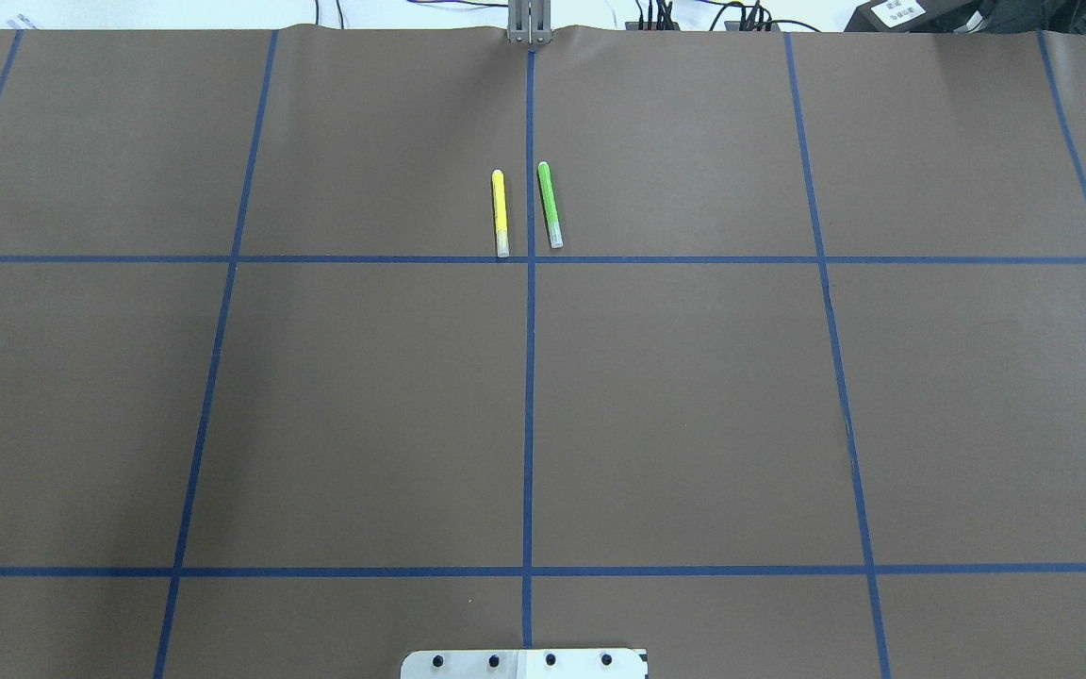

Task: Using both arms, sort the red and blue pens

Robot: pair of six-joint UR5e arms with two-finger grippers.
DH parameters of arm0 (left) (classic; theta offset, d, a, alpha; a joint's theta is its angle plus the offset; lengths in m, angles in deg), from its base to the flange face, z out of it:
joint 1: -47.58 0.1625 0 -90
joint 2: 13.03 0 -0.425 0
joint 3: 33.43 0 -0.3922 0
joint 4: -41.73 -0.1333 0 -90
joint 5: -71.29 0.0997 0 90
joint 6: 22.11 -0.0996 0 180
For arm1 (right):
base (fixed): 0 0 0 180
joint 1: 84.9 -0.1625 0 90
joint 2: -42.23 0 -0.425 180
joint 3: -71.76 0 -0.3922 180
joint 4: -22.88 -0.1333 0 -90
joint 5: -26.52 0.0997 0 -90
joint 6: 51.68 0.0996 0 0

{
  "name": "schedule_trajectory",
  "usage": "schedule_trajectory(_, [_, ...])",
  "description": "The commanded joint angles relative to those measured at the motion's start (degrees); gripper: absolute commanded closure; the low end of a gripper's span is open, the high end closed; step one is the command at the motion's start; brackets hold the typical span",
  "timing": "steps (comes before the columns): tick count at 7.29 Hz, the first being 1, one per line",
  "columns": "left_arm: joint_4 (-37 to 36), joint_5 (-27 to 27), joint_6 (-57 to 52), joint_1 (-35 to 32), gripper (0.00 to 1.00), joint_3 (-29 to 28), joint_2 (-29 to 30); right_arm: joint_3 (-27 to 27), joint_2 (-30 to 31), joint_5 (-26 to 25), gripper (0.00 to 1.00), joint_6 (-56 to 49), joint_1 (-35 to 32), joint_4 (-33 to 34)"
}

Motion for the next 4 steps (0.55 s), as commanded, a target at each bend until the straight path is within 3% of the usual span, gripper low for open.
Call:
schedule_trajectory(1, [5.1, 0.0, 3.0, 1.3, 0.0, -0.4, 0.0, -0.6, 4.5, 0.3, 1.0, 0.4, -0.5, 3.3])
schedule_trajectory(4, [5.3, -0.1, 3.1, 2.1, 0.0, -0.3, 0.1, -3.7, 4.6, 2.8, 1.0, 0.5, -0.4, 3.1])
